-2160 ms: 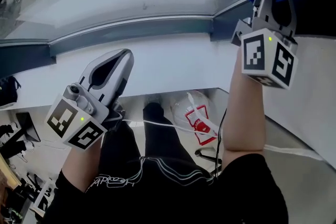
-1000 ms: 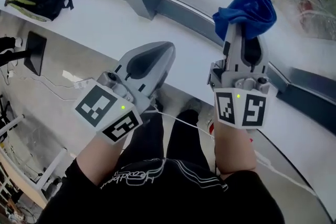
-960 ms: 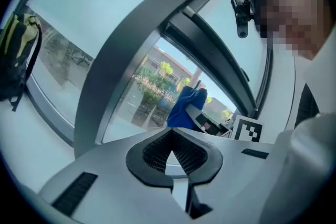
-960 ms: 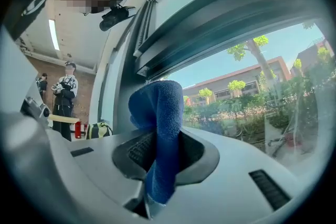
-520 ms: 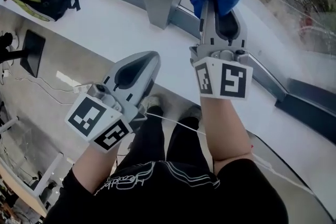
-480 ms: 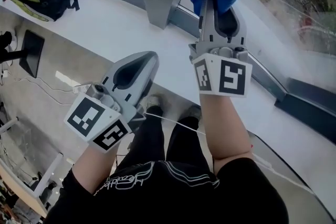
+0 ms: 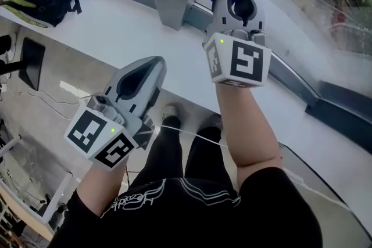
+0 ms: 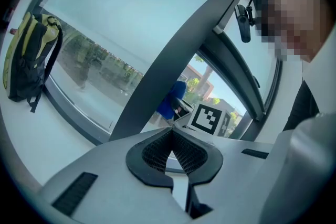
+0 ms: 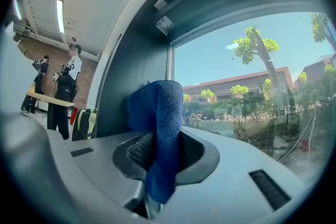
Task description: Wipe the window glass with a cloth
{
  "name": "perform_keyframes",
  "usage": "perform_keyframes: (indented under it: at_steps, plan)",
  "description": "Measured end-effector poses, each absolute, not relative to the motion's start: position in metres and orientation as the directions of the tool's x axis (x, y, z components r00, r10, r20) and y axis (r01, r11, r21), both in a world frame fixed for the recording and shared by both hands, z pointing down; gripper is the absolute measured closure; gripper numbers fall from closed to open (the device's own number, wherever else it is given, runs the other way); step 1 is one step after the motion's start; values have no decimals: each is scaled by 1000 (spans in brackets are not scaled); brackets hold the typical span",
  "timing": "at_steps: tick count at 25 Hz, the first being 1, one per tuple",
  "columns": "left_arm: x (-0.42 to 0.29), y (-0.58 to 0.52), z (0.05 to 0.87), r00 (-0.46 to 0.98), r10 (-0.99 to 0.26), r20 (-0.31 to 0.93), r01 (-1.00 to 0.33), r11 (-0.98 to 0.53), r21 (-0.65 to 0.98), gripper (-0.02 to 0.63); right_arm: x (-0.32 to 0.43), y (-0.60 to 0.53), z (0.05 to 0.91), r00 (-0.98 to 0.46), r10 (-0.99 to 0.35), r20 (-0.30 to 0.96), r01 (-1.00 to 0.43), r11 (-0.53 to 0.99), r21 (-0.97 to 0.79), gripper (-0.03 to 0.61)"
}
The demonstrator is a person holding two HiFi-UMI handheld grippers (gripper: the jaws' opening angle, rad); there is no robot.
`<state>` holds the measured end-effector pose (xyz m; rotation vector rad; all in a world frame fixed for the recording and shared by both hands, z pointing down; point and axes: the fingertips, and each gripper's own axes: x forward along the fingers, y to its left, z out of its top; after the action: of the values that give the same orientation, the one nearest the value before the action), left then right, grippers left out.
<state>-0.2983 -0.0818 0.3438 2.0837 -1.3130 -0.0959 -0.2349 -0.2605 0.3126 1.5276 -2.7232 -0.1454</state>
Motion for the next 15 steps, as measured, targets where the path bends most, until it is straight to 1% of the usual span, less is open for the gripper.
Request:
perform_keyframes:
  at_steps: [8,15]
  plan:
    - [-288,-86,349,522,-804,285,-765,-295,572,607,-217,-268,314,-475,-879,-26,-877,472,88,514]
    - [-250,-90,355,555,-780,289,-754,-325,572,607,-165,-267,315,-427,-903,-42,-903,422,82,514]
